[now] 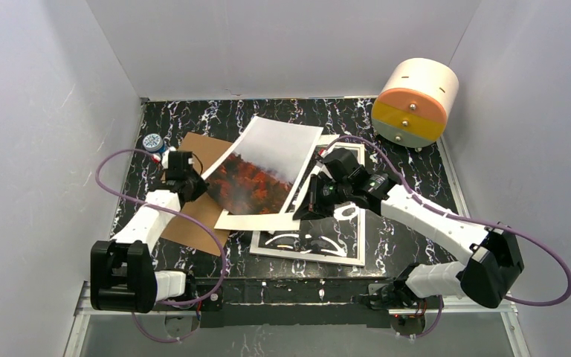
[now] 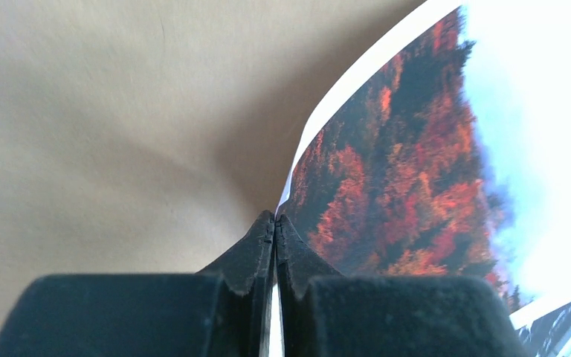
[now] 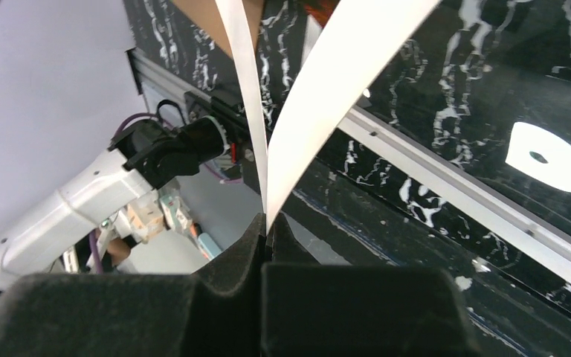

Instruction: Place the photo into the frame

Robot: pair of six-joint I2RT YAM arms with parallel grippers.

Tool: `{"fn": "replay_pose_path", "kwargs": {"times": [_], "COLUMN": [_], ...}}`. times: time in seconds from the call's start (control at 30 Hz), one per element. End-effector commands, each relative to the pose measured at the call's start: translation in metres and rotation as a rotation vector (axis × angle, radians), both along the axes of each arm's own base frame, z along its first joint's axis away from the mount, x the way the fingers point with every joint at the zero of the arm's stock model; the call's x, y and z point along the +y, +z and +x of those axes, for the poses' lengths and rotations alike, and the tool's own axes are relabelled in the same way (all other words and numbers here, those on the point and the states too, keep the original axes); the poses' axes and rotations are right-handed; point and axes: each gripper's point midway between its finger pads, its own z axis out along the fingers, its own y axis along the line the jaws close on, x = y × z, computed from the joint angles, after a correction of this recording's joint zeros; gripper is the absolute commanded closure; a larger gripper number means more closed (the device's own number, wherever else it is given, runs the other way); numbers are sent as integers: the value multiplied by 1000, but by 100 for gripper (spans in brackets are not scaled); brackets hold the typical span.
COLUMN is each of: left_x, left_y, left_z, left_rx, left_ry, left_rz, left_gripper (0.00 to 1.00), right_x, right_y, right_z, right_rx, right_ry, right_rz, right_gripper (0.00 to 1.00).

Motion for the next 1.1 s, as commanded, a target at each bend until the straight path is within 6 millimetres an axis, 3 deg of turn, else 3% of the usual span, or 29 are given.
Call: {"fn": "replay_pose_path", "kwargs": {"times": [0.0, 0.3, 0.43, 0.53, 0.73, 0.87, 0.97, 1.07], "left_x": [37, 90, 102, 97, 75, 76, 89, 103], "left_y": [41, 111, 123, 117, 72, 47, 49, 51], "left_z": [9, 0, -9, -11, -27, -49, -59, -64], "left_rx": [-25, 17, 32, 51, 157, 281, 345, 402], "left_ry": [40, 145, 166, 109, -136, -150, -64, 11], "left_rz": [203, 481, 547, 543, 484, 460, 496, 556], "left_gripper": [100, 100, 100, 100, 100, 100, 100, 88], "right_x": [-25, -82, -101, -106, -100, -93, -89, -89], "right_y": [-3, -44, -53, -48, -25, -13, -7, -6], "right_z": [6, 5, 4, 1, -9, -15, -16, -16], "right_rx": [-55, -50, -56, -61, -63, -49, -43, -42], "right_ry": [-66, -141, -139, -127, -54, -31, -27, -27], "right_rz": [-105, -314, -376, -370, -300, -244, -221, -219], "right_gripper": [99, 99, 99, 99, 99, 99, 99, 99]}}
